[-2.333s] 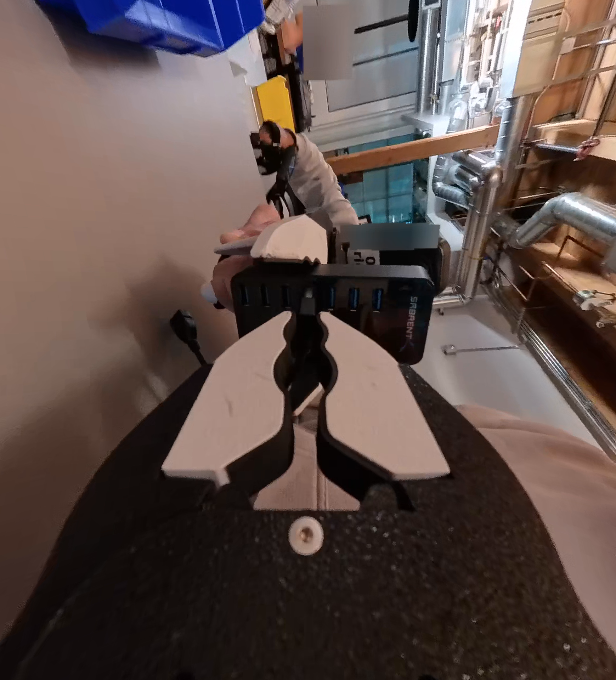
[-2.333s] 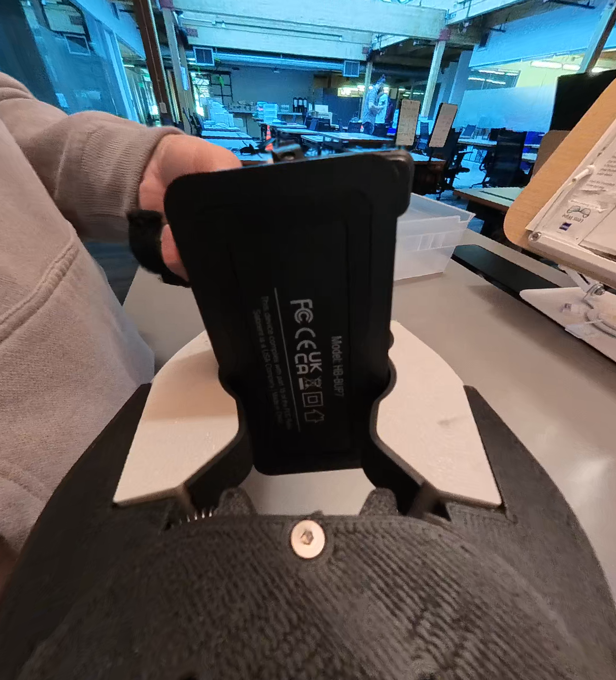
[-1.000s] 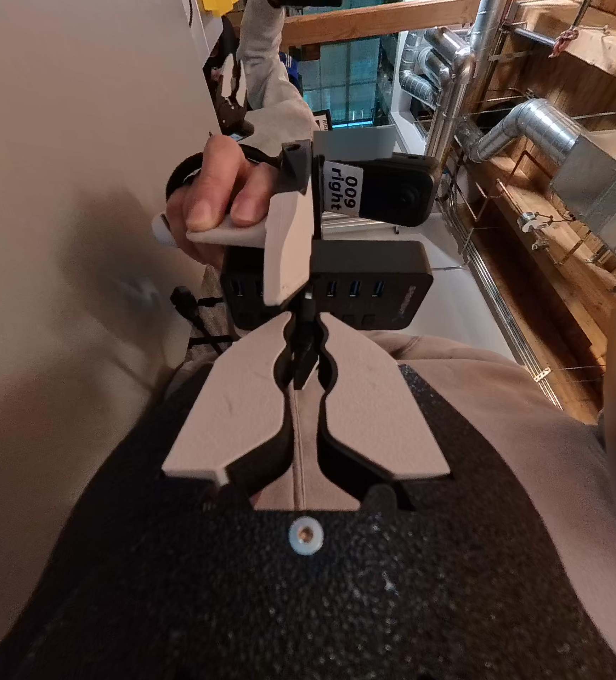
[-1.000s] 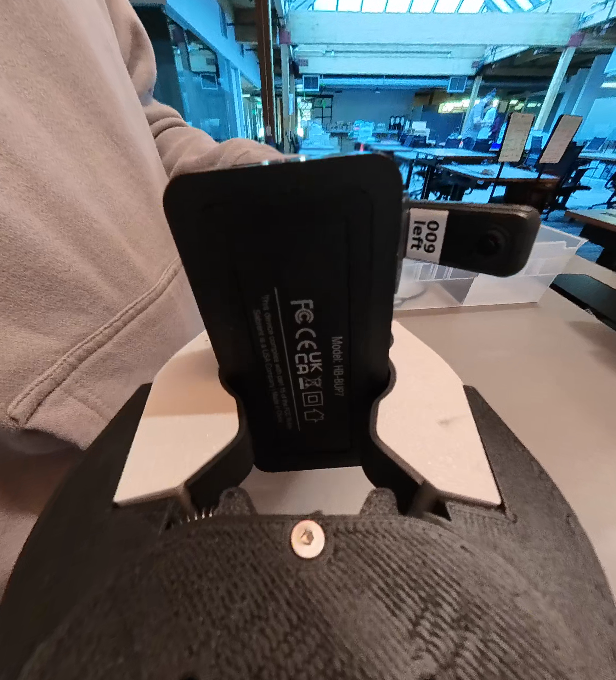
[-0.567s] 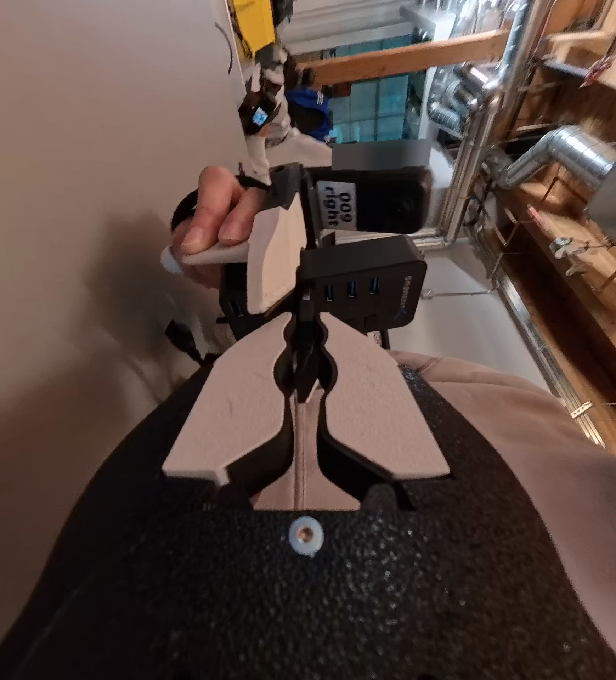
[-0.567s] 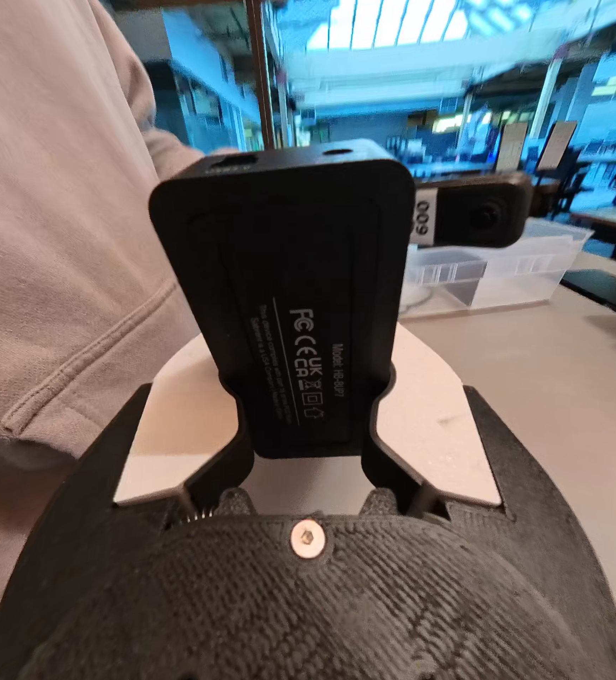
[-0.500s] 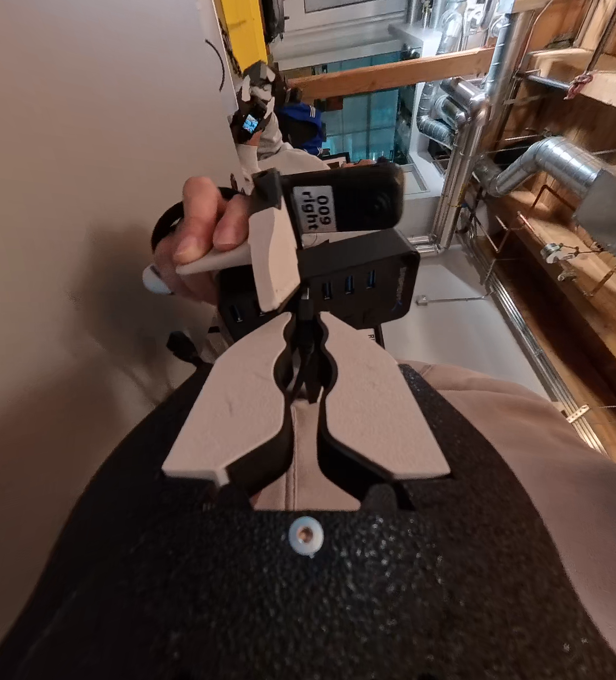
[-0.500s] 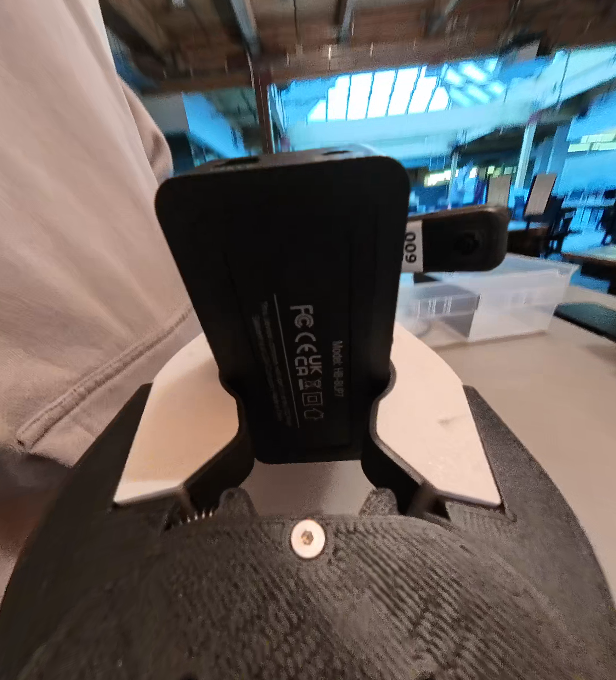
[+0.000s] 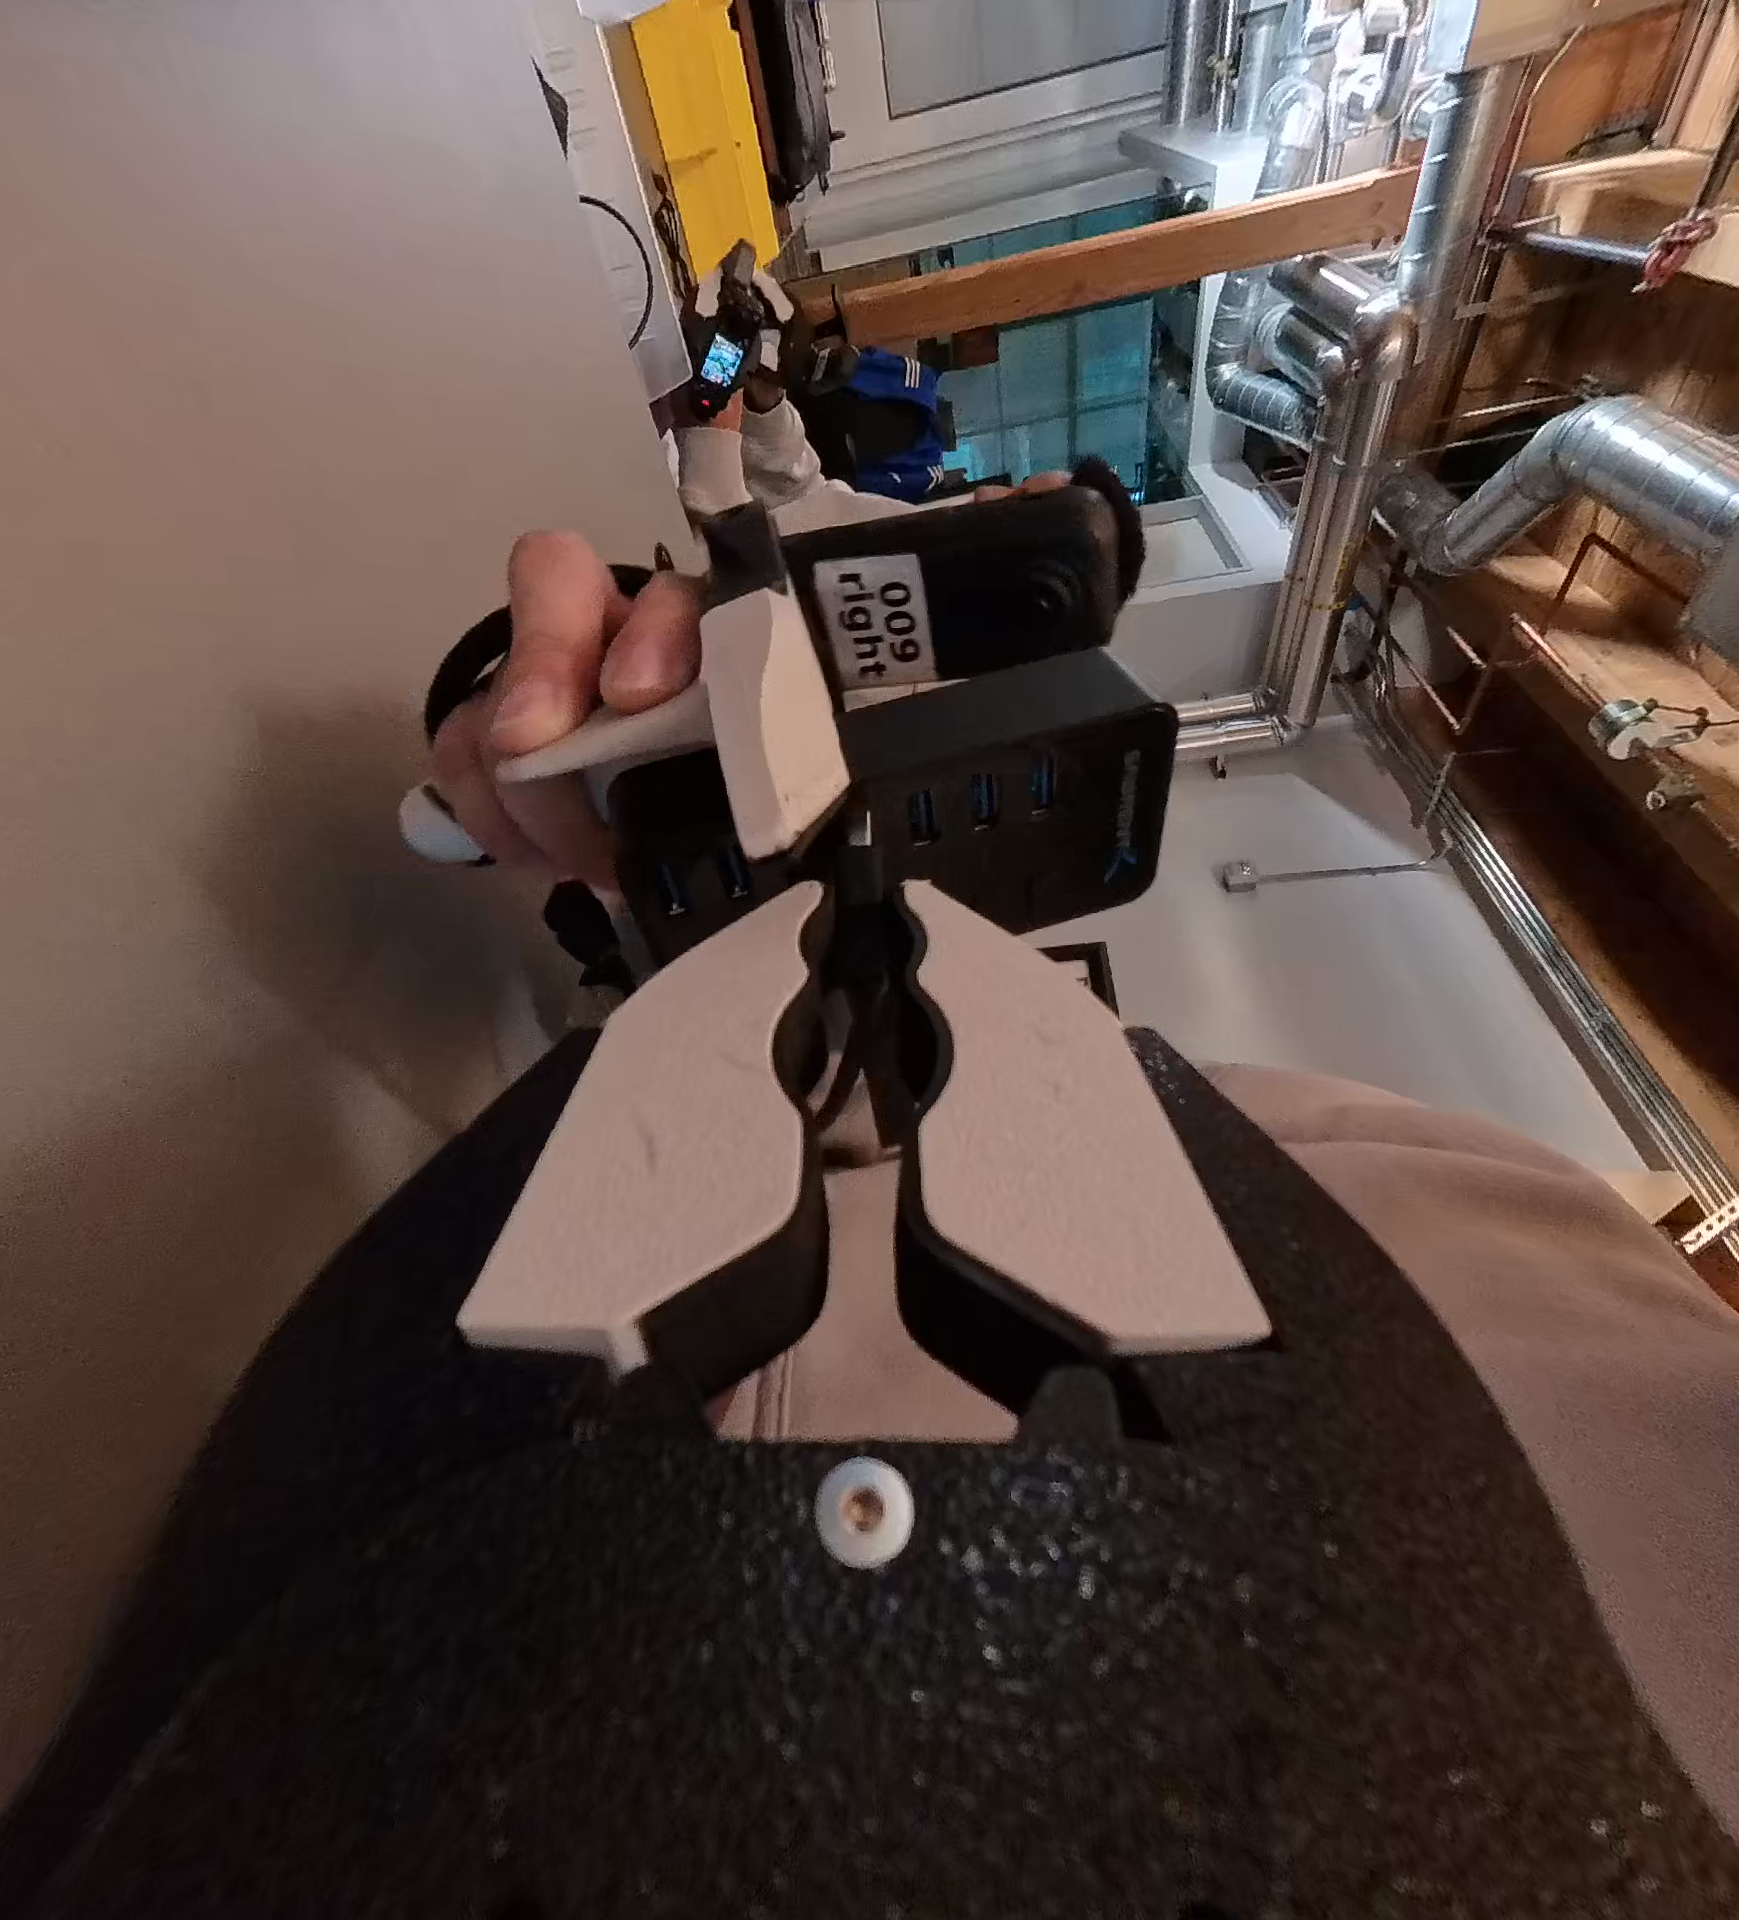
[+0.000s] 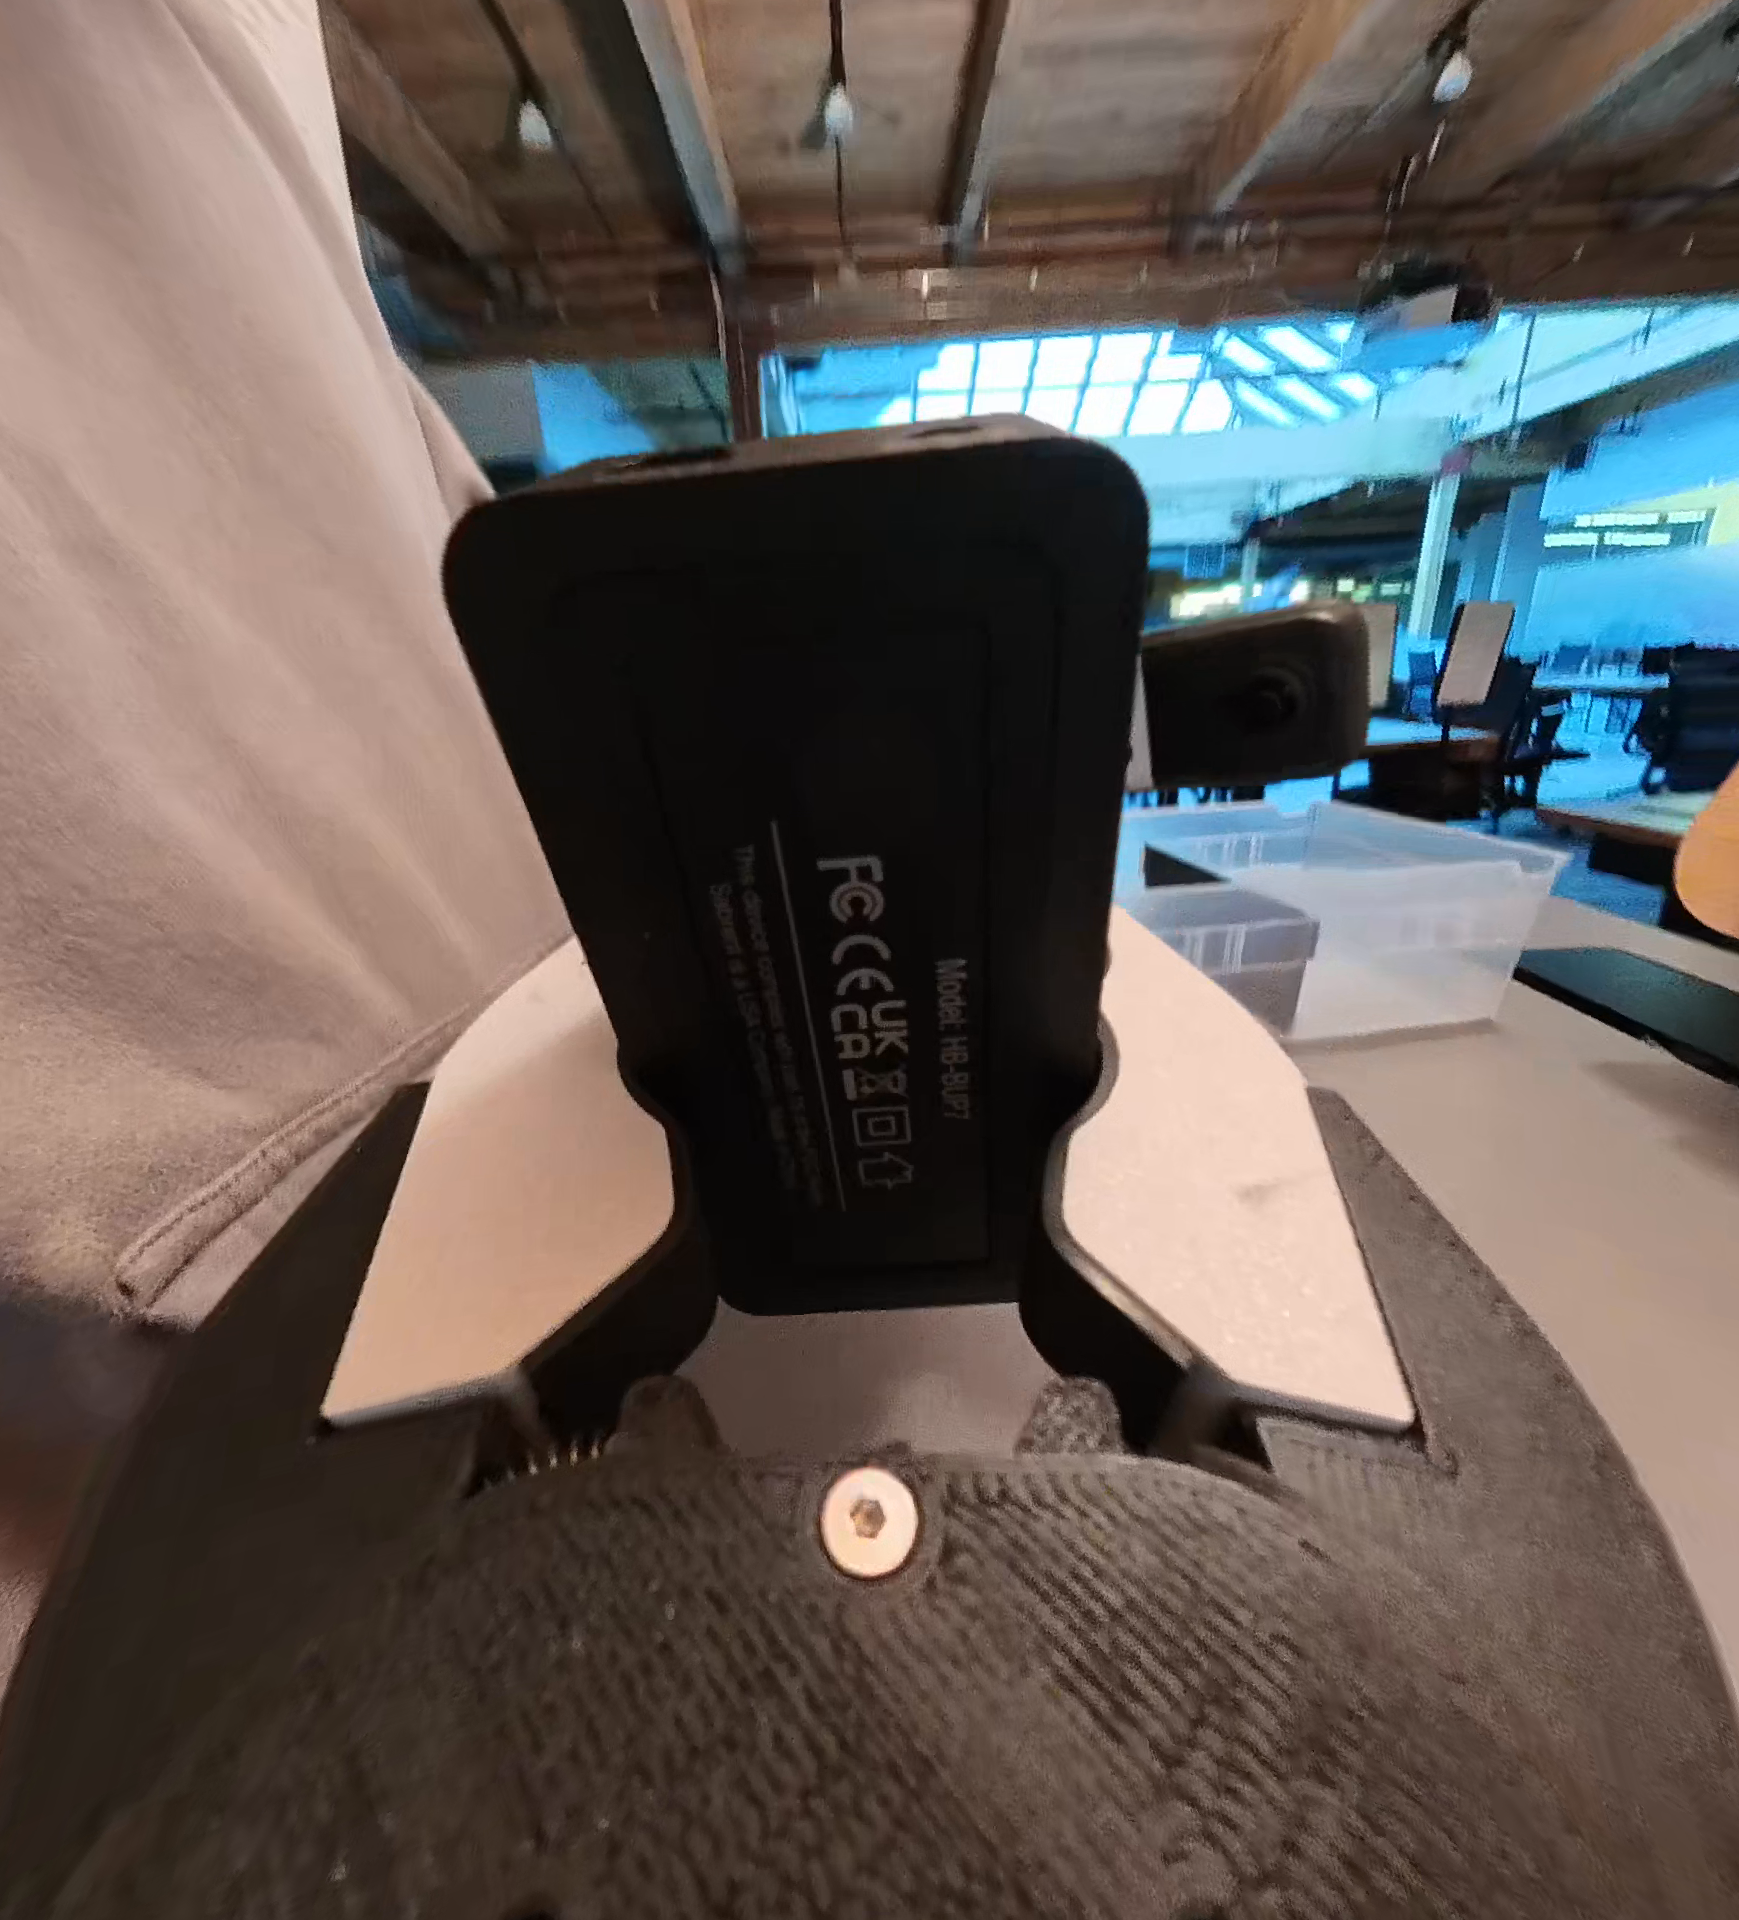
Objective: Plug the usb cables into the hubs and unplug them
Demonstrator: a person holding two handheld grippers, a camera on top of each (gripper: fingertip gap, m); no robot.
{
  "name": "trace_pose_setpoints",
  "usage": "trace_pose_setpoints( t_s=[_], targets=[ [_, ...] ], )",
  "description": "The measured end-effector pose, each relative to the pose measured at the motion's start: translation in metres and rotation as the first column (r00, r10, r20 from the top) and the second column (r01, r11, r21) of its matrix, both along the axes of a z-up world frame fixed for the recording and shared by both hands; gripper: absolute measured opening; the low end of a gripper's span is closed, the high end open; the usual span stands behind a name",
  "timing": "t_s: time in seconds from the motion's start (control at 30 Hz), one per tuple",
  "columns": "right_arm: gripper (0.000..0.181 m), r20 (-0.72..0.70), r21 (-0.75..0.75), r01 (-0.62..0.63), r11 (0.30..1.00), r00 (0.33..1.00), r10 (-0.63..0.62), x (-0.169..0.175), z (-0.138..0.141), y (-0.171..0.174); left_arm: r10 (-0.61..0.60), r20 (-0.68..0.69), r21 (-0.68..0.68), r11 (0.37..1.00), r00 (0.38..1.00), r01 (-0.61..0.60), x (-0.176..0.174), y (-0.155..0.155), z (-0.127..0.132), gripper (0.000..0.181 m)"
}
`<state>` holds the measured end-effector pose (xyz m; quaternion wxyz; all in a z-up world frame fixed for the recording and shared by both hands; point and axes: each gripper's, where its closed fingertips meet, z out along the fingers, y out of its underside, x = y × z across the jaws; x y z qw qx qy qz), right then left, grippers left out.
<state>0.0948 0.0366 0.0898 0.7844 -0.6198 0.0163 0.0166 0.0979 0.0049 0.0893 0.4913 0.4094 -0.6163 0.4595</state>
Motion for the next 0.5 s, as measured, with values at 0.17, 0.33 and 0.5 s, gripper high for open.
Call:
trace_pose_setpoints(
  t_s=[0.17, 0.33, 0.5],
  targets=[
    [0.076, 0.085, -0.266, 0.076, 0.961, 0.995, -0.056, 0.005, -0.020, 0.003, -0.034, 0.080, 0.060, 0.998, 0.996, 0.029, 0.002, 0.004, -0.007, 0.008],
    [0.075, 0.138, -0.288, 0.166, 0.943, 0.982, -0.131, 0.018, -0.022, 0.004, -0.035, 0.141, 0.004, 0.999, 0.989, 0.035, 0.012, 0.006, -0.010, 0.008],
    [0.075, 0.208, -0.271, 0.308, 0.912, 0.944, -0.257, 0.031, -0.012, -0.007, 0.020, 0.100, -0.162, 0.987, 0.995, -0.004, 0.022, 0.033, 0.000, 0.008]
  ],
)
